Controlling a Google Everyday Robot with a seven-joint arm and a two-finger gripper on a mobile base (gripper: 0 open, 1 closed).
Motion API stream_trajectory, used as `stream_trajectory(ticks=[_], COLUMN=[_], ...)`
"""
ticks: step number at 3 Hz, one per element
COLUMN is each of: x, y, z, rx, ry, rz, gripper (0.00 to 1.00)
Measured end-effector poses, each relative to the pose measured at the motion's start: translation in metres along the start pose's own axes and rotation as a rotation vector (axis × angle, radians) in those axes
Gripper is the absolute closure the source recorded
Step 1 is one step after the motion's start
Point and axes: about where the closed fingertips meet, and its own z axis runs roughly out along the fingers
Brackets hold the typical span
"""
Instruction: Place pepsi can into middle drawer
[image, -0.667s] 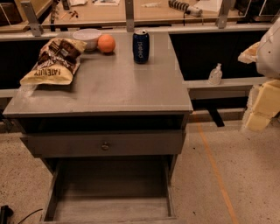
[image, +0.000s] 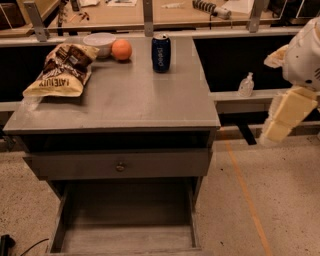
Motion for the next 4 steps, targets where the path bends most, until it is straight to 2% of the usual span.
stream_trajectory(ticks=[1,2,3,4], x=[-0.041,-0.074,-0.099,-0.116], y=[-0.033,-0.064,-0.111,-0.170], z=[0.041,0.070,0.087,0.102], rx=[0.028,0.061,0.106,0.111], ry=[-0.176,-0.377,-0.605,-0.796], rz=[0.034,0.098,0.199,0.301], gripper=[0.00,0.00,0.00,0.00])
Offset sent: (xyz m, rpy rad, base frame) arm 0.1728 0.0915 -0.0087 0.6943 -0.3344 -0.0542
